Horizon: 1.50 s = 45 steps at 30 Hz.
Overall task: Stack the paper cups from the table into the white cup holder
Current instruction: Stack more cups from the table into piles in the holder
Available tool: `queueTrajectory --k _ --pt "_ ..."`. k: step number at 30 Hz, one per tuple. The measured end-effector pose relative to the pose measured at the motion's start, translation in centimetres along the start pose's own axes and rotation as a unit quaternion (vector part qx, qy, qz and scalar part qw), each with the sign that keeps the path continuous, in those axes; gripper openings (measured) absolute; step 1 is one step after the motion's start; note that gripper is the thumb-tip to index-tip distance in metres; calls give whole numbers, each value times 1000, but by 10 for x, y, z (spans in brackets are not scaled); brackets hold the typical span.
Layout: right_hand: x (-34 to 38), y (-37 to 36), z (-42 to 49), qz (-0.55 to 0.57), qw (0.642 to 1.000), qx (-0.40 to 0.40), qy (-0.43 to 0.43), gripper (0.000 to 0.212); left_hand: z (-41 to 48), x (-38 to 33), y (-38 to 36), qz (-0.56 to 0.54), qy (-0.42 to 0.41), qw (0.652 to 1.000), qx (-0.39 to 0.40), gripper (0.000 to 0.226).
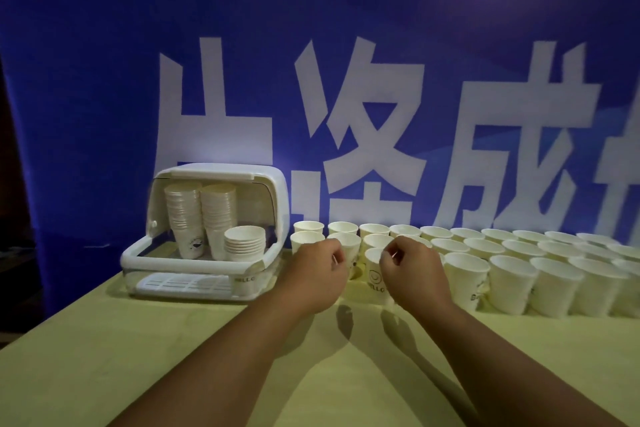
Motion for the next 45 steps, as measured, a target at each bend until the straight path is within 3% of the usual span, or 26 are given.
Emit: queueTrajectory --k 3,6,9,12,17,28,34,45 --pt "-22 17 -4 -36 998 -37 -46 23 3 -18 -29 -10 0 999 45 36" --pt "-40 25 -2 -69 993 -4 -95 35 4 -23 -55 25 0 997 71 59" --pt "-49 22 2 -106 988 28 -113 21 7 -23 -61 69 -4 996 50 47" --pt "-52 17 5 -124 986 35 -108 13 9 -22 -53 78 -8 997 -7 6" --pt "-50 17 7 -85 993 12 -81 18 7 -20 -41 94 -12 994 -50 17" --pt "-7 3 -3 2 999 -22 30 18 -12 -10 33 90 -43 979 -176 17" --pt "10 -10 -6 42 998 -7 39 20 -20 35 101 95 -33 956 -277 19" --pt "109 -48 25 128 985 -2 116 13 -34 99 128 66 -33 939 -337 12"
Point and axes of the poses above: each hand's wrist, its own z-axis towards the middle knuckle, its own y-axis out of the back of the hand, x = y × z, the point moved 5 cm from there along z, towards the middle knuckle, and after that the axes turned 12 degrees about x, right-handed, at the moved point
